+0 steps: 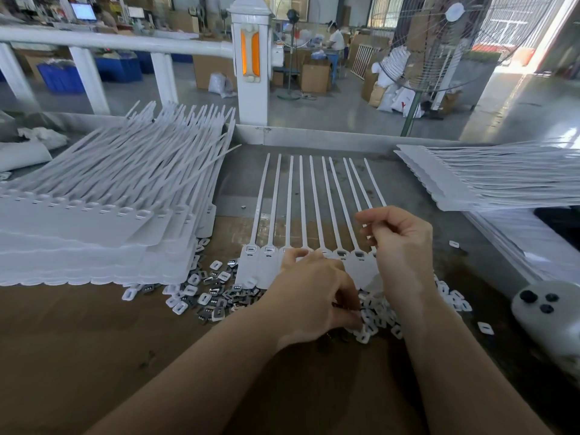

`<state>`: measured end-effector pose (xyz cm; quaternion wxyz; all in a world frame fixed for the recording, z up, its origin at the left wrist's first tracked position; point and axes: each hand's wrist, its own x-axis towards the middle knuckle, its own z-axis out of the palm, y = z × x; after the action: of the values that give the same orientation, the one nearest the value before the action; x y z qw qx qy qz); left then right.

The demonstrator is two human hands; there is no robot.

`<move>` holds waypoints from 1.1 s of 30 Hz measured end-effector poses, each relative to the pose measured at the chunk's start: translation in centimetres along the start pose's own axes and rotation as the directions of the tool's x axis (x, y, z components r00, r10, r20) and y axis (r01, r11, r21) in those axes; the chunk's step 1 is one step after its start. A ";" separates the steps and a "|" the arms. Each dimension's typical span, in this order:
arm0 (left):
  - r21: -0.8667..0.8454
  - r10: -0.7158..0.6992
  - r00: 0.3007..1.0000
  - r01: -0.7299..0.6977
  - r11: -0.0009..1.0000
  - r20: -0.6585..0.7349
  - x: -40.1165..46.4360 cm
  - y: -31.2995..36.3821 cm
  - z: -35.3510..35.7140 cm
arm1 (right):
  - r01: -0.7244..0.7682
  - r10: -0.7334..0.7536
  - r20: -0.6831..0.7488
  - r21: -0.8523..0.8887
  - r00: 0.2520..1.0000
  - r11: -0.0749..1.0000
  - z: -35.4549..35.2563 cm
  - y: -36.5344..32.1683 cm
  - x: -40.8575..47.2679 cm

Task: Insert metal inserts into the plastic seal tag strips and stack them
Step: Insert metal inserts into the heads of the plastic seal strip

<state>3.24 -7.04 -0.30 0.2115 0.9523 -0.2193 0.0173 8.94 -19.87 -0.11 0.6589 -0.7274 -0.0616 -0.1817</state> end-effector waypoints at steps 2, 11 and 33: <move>-0.086 -0.005 0.999 0.001 0.996 -0.046 -0.1 -0.2 0.1 | 0.000 0.000 0.002 -0.008 1.000 1.000 0.0 0.0 0.0; -0.743 -0.416 0.851 0.047 0.668 -0.320 -1.0 -2.6 -1.6 | 0.111 -0.097 0.228 -0.052 0.969 0.992 0.4 -0.8 -1.0; -0.533 -0.337 0.863 0.096 0.841 -0.377 -0.9 -3.2 -1.2 | 0.125 -0.061 0.361 -0.158 0.931 0.980 0.8 -0.7 -1.0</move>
<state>3.85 -3.53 -0.63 0.4951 0.8528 -0.0480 0.1587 7.90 -18.86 0.19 0.5602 -0.8003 -0.1970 -0.0836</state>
